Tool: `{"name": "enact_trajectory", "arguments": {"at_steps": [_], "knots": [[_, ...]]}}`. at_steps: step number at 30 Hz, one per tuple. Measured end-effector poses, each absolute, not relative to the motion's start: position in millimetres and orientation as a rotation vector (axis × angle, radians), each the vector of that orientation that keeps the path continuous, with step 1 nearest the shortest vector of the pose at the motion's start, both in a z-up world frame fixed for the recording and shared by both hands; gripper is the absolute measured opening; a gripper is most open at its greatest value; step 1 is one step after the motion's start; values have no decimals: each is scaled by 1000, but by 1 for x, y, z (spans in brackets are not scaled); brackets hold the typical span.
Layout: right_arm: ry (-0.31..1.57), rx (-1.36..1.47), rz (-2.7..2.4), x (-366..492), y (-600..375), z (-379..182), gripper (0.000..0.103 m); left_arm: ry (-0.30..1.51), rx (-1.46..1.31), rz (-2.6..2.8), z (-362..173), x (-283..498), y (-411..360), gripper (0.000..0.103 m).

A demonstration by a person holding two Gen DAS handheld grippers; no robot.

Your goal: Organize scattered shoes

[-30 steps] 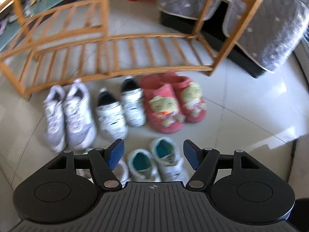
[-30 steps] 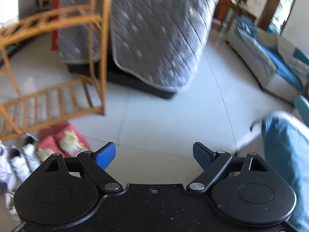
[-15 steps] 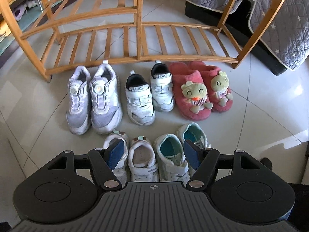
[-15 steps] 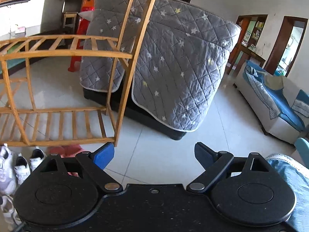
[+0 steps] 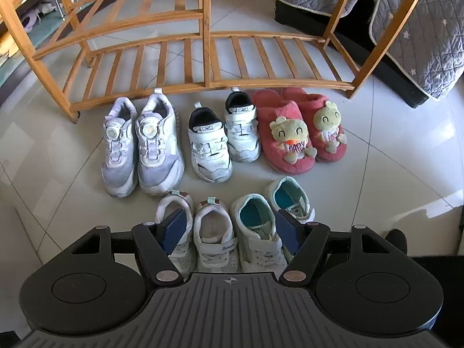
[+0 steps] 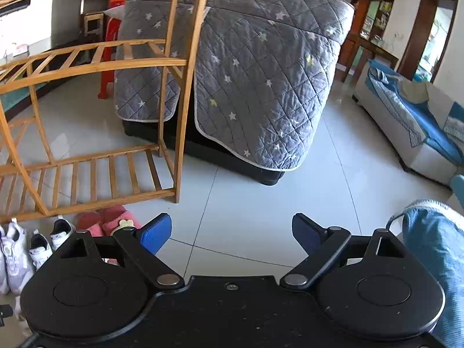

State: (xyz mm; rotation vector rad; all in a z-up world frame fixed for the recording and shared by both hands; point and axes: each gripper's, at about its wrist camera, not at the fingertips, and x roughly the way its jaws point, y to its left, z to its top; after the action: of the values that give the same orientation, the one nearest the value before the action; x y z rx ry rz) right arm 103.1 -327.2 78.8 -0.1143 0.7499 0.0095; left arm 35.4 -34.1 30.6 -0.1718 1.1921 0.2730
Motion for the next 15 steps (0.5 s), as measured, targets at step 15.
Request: {"name": "enact_trajectory", "arguments": {"at_steps": [15], "knots": [[751, -29, 12, 115, -337, 84, 92, 1167, -178, 344, 45, 37, -17, 69]]}}
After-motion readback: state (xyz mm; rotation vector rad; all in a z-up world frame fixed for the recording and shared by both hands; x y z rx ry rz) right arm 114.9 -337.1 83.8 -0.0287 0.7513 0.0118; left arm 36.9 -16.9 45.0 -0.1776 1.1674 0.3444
